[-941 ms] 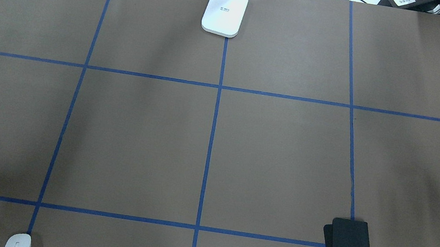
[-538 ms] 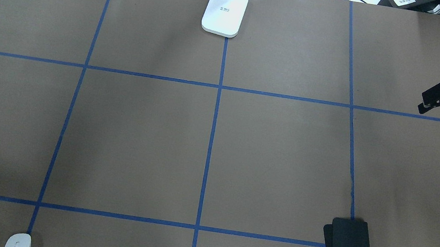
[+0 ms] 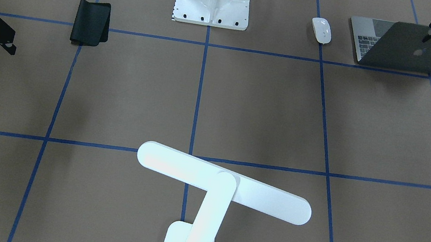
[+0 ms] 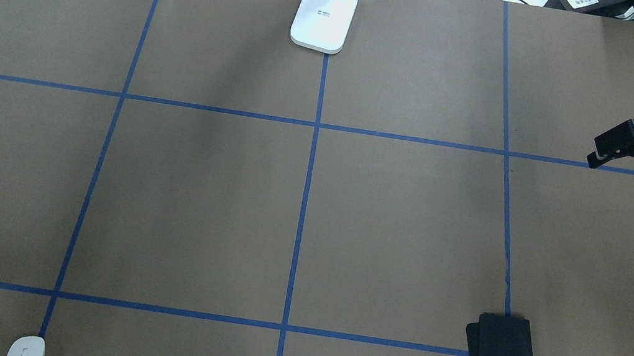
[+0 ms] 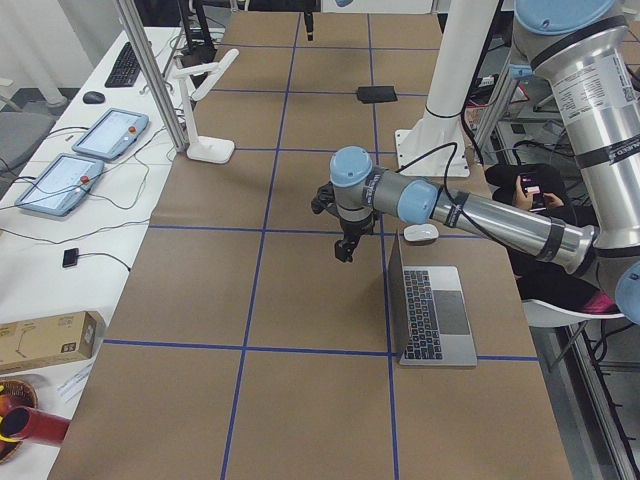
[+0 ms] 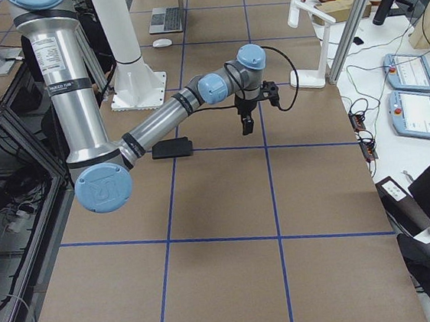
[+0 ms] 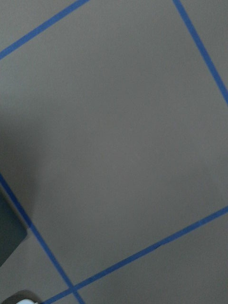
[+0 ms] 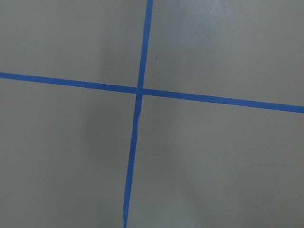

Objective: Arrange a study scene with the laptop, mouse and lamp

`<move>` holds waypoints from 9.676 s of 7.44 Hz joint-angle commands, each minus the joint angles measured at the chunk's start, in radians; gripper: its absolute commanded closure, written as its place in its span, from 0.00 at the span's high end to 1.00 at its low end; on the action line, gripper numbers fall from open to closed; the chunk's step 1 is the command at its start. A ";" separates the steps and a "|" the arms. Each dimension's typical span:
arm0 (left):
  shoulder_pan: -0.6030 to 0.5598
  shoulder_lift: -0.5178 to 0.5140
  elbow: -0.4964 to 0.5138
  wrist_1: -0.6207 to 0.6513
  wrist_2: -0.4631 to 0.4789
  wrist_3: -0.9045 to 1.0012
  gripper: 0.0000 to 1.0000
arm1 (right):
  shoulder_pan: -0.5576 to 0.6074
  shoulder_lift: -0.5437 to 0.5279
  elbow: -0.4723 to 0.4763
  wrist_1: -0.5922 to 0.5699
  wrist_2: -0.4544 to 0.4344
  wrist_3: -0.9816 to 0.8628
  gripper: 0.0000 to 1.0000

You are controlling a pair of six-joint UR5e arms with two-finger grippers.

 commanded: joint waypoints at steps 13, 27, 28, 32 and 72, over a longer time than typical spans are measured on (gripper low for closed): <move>0.215 0.115 -0.018 0.001 0.032 0.479 0.93 | 0.000 0.010 0.013 0.000 -0.006 -0.012 1.00; 0.214 0.068 -0.027 0.002 0.098 0.565 0.16 | 0.009 0.007 0.004 0.000 -0.016 -0.017 1.00; 0.211 0.069 -0.030 0.002 0.098 0.571 0.15 | 0.009 0.007 0.004 0.000 -0.016 -0.017 1.00; 0.173 0.072 -0.056 0.002 0.096 0.573 0.14 | 0.009 0.009 0.002 0.000 -0.015 -0.017 1.00; 0.378 -1.192 0.614 0.044 0.629 0.399 0.49 | 0.032 -0.016 -0.039 0.000 -0.075 -0.015 1.00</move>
